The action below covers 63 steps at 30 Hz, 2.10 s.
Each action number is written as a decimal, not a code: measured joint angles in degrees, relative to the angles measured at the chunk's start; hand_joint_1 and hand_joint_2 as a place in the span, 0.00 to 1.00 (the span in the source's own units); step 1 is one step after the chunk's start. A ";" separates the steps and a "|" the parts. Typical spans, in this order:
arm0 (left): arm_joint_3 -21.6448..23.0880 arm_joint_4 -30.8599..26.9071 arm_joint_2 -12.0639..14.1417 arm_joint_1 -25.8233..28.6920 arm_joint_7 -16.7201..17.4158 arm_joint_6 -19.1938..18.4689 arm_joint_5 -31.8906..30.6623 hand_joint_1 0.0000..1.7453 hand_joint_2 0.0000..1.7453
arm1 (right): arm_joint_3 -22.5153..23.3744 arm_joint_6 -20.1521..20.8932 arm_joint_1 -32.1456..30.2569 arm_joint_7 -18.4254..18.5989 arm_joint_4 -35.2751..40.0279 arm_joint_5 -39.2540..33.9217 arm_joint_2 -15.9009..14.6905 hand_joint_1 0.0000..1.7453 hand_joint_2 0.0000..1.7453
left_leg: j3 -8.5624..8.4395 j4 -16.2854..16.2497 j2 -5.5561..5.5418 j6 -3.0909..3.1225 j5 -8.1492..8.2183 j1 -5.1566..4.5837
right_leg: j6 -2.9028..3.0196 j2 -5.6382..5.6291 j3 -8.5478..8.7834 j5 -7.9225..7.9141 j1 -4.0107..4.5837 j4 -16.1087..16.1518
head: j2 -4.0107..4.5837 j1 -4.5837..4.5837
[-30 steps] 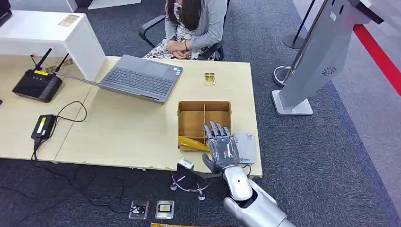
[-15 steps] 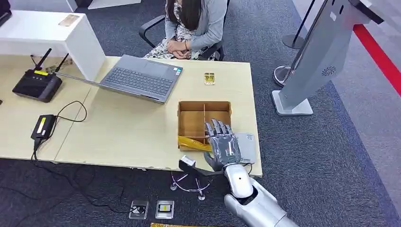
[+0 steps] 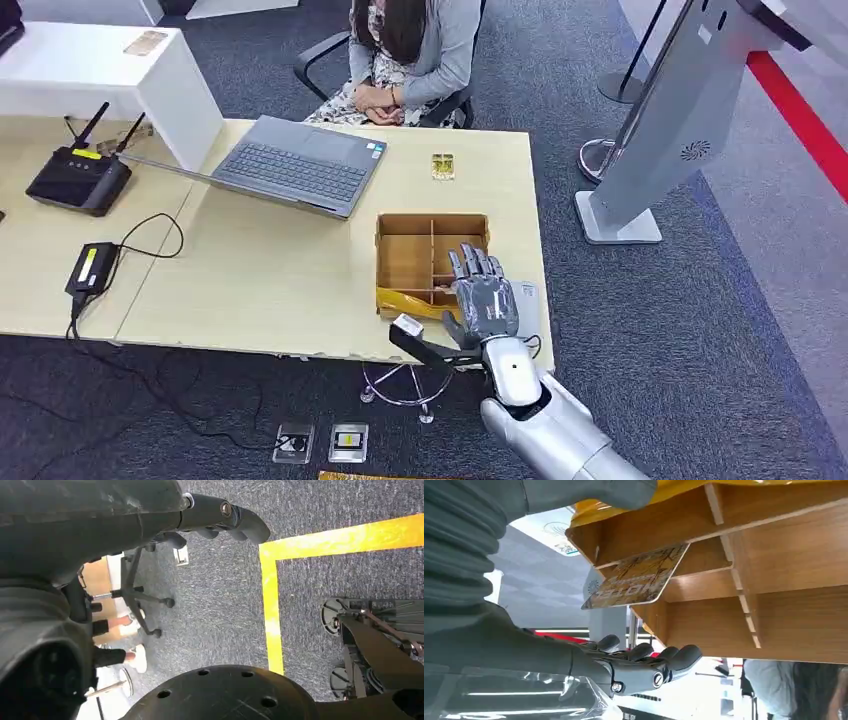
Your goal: Pass the card to the sensor for recognition and then transmit it.
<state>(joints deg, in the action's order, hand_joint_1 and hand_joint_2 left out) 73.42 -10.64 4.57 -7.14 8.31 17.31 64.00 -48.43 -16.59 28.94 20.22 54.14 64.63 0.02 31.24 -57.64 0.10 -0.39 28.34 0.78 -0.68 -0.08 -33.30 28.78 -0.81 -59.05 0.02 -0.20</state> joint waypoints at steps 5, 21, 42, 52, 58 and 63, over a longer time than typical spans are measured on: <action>0.00 0.00 0.00 0.00 0.02 0.07 -0.02 0.00 0.00 | 0.17 0.13 0.22 0.11 -0.66 0.00 0.00 0.00 1.00 | 0.00 0.00 0.00 0.00 0.00 0.00 | 0.00 0.00 0.00 0.00 0.00 0.00 | -0.02 0.00; 0.02 0.00 0.00 -0.01 -0.09 0.09 -0.55 0.00 0.00 | 0.76 0.13 0.22 -1.27 -1.16 -2.23 0.02 1.00 1.00 | 0.00 0.00 0.00 0.00 0.00 0.00 | 0.00 0.00 0.00 0.00 0.00 0.00 | 0.00 -0.02; 0.02 0.00 -0.02 -0.01 -0.09 0.44 -0.39 0.00 0.00 | 0.74 0.90 0.50 -3.39 -2.49 -5.31 1.01 1.00 1.00 | -0.03 0.00 0.01 0.00 0.00 0.00 | 0.00 0.00 0.01 0.00 0.00 0.00 | 0.00 0.00; 0.13 0.00 -0.02 -0.01 0.07 0.59 -0.33 0.00 0.00 | 0.72 1.49 2.61 -2.91 1.64 -5.37 1.11 1.00 1.00 | -0.04 -0.01 0.02 -0.01 -0.02 0.00 | 0.00 -0.01 0.02 -0.01 0.00 -0.01 | -0.02 0.00; 0.52 0.00 -0.02 -0.01 0.07 0.46 -0.70 0.00 0.00 | 1.16 2.23 6.50 -2.45 6.74 -3.36 1.03 1.00 1.00 | -0.04 -0.01 0.02 -0.02 -0.03 0.00 | 0.00 -0.03 0.01 -0.01 0.00 -0.02 | -0.02 0.00; 0.57 0.00 -0.02 -0.01 0.07 0.46 -0.72 0.00 0.00 | 1.18 2.34 6.69 -2.38 7.08 -3.28 1.01 1.00 1.00 | -0.04 -0.01 0.02 -0.02 -0.03 0.00 | 0.00 -0.03 0.01 -0.01 0.00 -0.01 | 0.00 0.00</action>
<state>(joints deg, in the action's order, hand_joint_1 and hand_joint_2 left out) 73.98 -10.64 4.55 -7.15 8.37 17.77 63.28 -47.26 -14.25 35.63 17.84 61.22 61.35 1.03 31.19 -57.65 0.12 -0.42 28.31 0.78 -0.68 -0.11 -33.28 28.77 -0.81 -59.07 0.02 -0.20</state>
